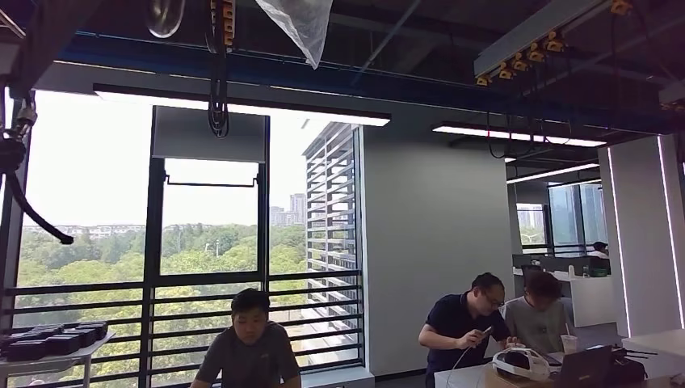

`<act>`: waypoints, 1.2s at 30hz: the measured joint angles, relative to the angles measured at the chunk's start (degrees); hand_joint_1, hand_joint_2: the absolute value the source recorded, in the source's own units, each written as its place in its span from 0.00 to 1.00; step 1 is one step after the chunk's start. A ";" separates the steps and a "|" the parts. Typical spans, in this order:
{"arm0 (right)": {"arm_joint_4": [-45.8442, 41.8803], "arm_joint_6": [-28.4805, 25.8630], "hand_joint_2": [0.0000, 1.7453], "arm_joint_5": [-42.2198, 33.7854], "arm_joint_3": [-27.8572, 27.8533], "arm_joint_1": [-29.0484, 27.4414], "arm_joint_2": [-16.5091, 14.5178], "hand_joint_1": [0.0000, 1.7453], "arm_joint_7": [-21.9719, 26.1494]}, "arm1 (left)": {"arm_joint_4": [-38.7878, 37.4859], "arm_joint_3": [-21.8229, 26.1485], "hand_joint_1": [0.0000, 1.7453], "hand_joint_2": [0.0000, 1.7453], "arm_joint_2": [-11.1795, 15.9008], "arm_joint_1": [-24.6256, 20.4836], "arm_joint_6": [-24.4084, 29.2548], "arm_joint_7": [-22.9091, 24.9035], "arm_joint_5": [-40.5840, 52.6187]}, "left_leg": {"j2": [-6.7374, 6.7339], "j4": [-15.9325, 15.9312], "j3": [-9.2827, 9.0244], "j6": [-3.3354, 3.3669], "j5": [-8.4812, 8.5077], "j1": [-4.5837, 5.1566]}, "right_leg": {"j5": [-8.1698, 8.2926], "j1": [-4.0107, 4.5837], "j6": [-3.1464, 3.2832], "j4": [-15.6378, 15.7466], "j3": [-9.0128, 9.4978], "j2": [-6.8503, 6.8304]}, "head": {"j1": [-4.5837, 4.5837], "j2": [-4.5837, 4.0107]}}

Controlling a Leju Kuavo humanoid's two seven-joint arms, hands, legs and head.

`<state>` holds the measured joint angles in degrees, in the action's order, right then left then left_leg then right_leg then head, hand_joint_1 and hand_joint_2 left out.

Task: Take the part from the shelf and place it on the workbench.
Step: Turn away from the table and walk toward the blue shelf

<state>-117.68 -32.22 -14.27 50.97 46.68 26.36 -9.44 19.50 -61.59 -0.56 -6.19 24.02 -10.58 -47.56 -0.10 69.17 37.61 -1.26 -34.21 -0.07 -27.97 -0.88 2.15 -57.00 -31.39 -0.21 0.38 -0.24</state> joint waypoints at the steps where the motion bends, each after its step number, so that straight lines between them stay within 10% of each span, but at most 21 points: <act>1: 0.00 0.01 0.00 0.00 0.04 -0.05 0.00 0.00 0.00 | 0.00 0.00 0.00 0.00 0.01 0.01 0.00 0.00 0.00 | 0.00 3.07 0.70 -0.22 -1.39 -0.20 | 0.36 0.00 -0.05 -0.07 -0.52 -0.02 | 0.07 0.00; 3: 0.00 0.01 0.00 -0.15 0.08 -0.15 -0.01 0.00 0.00 | 0.00 0.00 0.00 0.00 0.02 0.03 0.01 -0.02 -0.01 | 0.00 3.62 -0.58 -0.41 -0.70 -0.45 | 0.97 -0.04 -0.28 -0.33 -1.53 -0.01 | 0.22 0.00; 8: -0.16 0.01 0.00 -0.81 0.02 -0.75 0.01 0.00 0.05 | 0.00 0.02 0.00 0.00 -0.02 0.26 0.64 -0.66 -0.27 | 0.21 -11.74 -10.11 0.57 3.56 -0.31 | 2.06 -0.02 -1.63 -0.99 -2.92 0.01 | 0.46 0.00; 12: -0.27 0.01 0.00 -0.84 -0.02 -1.11 0.20 0.00 0.20 | 0.00 0.02 0.00 0.00 -0.08 0.55 0.83 -0.95 -0.48 | 0.04 -12.61 -9.40 2.54 4.85 -0.16 | 1.55 -0.25 -3.07 -1.76 -3.59 0.06 | 0.22 0.00; 16: -0.35 0.08 0.00 -0.98 -0.04 -1.54 0.51 0.00 0.22 | 0.00 0.02 0.00 0.00 -0.15 0.58 0.81 -1.01 -0.64 | -0.16 -12.63 -7.32 3.65 6.50 0.13 | -6.42 -0.29 -3.44 -14.50 -8.37 0.15 | -0.32 0.00; 19: -0.35 0.33 0.00 -1.33 -0.02 -1.82 0.56 0.00 0.25 | 0.00 0.02 0.00 0.00 -0.23 0.60 0.84 -1.11 -0.99 | -0.19 -12.41 -5.96 3.73 7.40 0.58 | -5.31 -0.17 -3.00 -13.52 -6.06 0.16 | -0.62 0.00; 23: -0.38 0.43 0.00 -1.44 -0.11 -1.59 0.56 0.00 0.40 | 0.00 0.02 0.00 0.00 -0.54 0.53 0.84 -1.27 -1.19 | -0.21 -11.89 -5.06 3.10 8.09 1.01 | -1.39 0.66 -1.38 -0.05 1.84 -0.16 | -0.61 0.00; 27: -0.39 0.69 0.00 -1.67 -0.17 -1.51 0.56 0.00 0.69 | 0.00 0.02 0.00 0.00 -0.56 0.46 0.79 -1.26 -1.22 | -0.14 -10.95 -4.25 1.76 7.70 0.83 | -0.34 0.54 -0.49 0.86 1.40 -0.28 | -0.58 0.00; 32: -0.37 0.96 0.00 -2.18 -0.15 -1.66 0.55 0.00 0.88 | 0.00 0.02 0.00 0.00 -0.51 0.49 0.78 -1.21 -1.27 | 0.03 3.51 0.61 -0.21 -1.06 -0.29 | 1.07 0.11 -0.17 0.69 -0.48 -0.46 | 0.01 0.00; 36: -0.37 1.25 0.00 -2.78 -0.15 -1.76 0.56 0.00 1.37 | 0.00 0.02 0.00 0.00 -0.51 0.38 0.76 -1.07 -1.33 | 0.06 -5.89 -5.99 -0.49 3.34 -0.81 | 1.60 -0.10 -0.84 -0.27 -1.86 -0.37 | 0.32 0.00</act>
<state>-118.05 -30.98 -17.05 50.82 44.92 26.92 -8.08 19.50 -61.57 -1.07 -5.81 24.78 -11.64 -48.89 -0.04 63.28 31.62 -1.75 -30.87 -0.88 -26.37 -0.98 1.31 -57.27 -33.24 -0.59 0.70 -0.24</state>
